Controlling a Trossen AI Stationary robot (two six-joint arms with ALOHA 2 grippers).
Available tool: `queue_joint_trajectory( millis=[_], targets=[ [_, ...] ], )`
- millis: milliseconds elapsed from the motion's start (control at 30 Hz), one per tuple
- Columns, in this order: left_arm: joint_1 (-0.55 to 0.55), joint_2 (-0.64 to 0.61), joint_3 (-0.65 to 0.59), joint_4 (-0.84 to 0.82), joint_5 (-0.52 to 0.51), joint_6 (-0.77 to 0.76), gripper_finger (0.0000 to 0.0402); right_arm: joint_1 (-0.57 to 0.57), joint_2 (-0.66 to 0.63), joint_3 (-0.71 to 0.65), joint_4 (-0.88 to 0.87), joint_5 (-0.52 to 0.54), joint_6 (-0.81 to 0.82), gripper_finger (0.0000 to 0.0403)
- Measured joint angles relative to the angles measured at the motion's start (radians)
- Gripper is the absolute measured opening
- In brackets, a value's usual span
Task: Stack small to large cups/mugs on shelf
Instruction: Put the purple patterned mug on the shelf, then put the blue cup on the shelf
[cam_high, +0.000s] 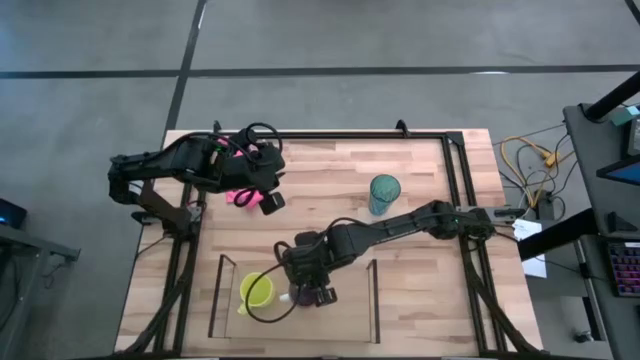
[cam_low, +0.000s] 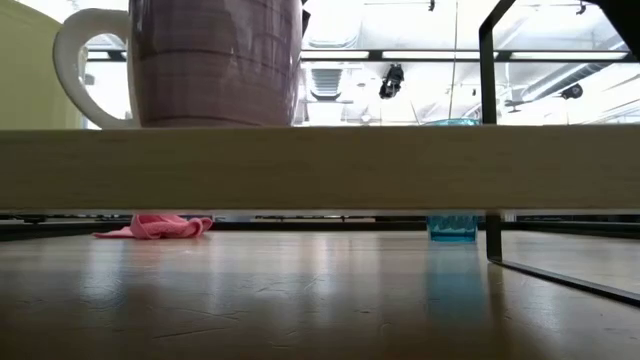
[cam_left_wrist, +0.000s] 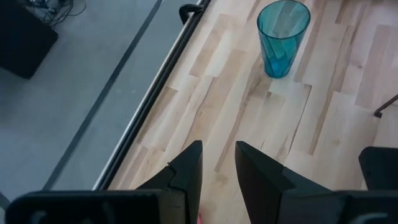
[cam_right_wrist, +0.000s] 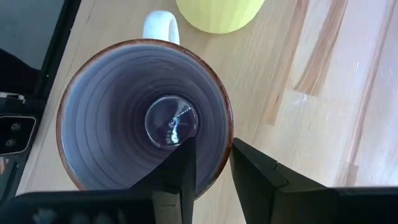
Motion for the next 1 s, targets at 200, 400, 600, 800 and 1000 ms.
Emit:
queue_joint_trajectory(
  millis=[200,400,600,800,1000],
  targets=[
    [0.006,0.000,0.000,0.000,0.000,0.006,0.0082,0.009,0.000,0.000,0.015,-0.037,0.004,0.0083],
    [0.013,0.000,0.000,0.000,0.000,0.006,0.0082,0.015,0.000,0.000,0.038,-0.043,0.005,0.0080],
    [0.019,0.000,-0.001,0.000,0.000,0.006,0.0082,0.018,0.000,0.000,0.045,-0.043,0.001,0.0080],
    [0.019,0.000,-0.001,0.000,0.000,0.006,0.0082,0.018,-0.003,0.003,0.045,-0.024,-0.001,0.0080],
    [0.019,0.000,-0.001,0.000,0.000,0.006,0.0082,0.018,-0.030,0.011,0.062,-0.017,-0.003,0.0080]
  ],
)
